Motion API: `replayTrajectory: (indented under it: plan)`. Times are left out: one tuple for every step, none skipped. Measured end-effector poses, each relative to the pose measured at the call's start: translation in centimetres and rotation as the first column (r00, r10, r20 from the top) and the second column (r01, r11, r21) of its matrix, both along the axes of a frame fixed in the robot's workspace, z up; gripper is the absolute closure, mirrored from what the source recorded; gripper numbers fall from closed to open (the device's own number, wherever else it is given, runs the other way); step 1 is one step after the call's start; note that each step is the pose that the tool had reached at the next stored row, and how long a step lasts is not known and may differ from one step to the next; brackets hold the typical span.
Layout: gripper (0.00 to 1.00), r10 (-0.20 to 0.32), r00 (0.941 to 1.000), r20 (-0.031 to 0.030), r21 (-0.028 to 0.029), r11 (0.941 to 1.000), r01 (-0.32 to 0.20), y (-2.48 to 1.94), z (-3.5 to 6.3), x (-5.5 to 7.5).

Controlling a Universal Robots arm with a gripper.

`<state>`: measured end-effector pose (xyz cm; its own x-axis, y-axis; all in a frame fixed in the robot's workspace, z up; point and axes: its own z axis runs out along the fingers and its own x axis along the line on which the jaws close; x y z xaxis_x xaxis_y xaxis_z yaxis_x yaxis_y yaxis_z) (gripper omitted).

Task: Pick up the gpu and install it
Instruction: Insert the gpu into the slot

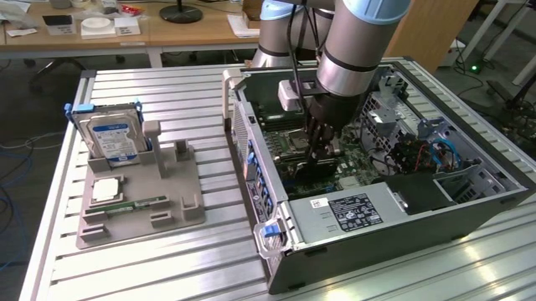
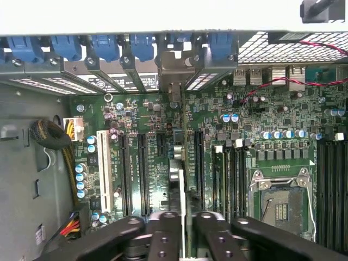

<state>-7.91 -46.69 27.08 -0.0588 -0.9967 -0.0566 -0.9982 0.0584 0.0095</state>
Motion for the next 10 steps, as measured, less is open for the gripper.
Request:
replayTrajectory:
  plan:
    - [0.84,0.000,1.0000,0.0000,0.0001,1.0000,0.000,0.00,0.00,0.00]
    - [0.84,0.000,1.0000,0.0000,0.0000,1.0000,0.000,0.00,0.00,0.00]
    - [0.89,0.000,1.0000,0.0000,0.0000,1.0000,0.000,0.00,0.00,0.00]
    - [0.89,0.000,1.0000,0.0000,0.0000,1.0000,0.000,0.00,0.00,0.00]
    - [0.89,0.000,1.0000,0.0000,0.0000,1.0000,0.000,0.00,0.00,0.00]
    - [0.89,0.000,1.0000,0.0000,0.0000,1.0000,0.000,0.00,0.00,0.00]
    - [0.89,0.000,1.0000,0.0000,0.0000,1.0000,0.000,0.00,0.00,0.00]
    - [0.89,0.000,1.0000,0.0000,0.0000,1.0000,0.000,0.00,0.00,0.00]
    - [0.89,0.000,1.0000,0.0000,0.0000,1.0000,0.000,0.00,0.00,0.00]
    - [0.89,0.000,1.0000,0.0000,0.0000,1.0000,0.000,0.00,0.00,0.00]
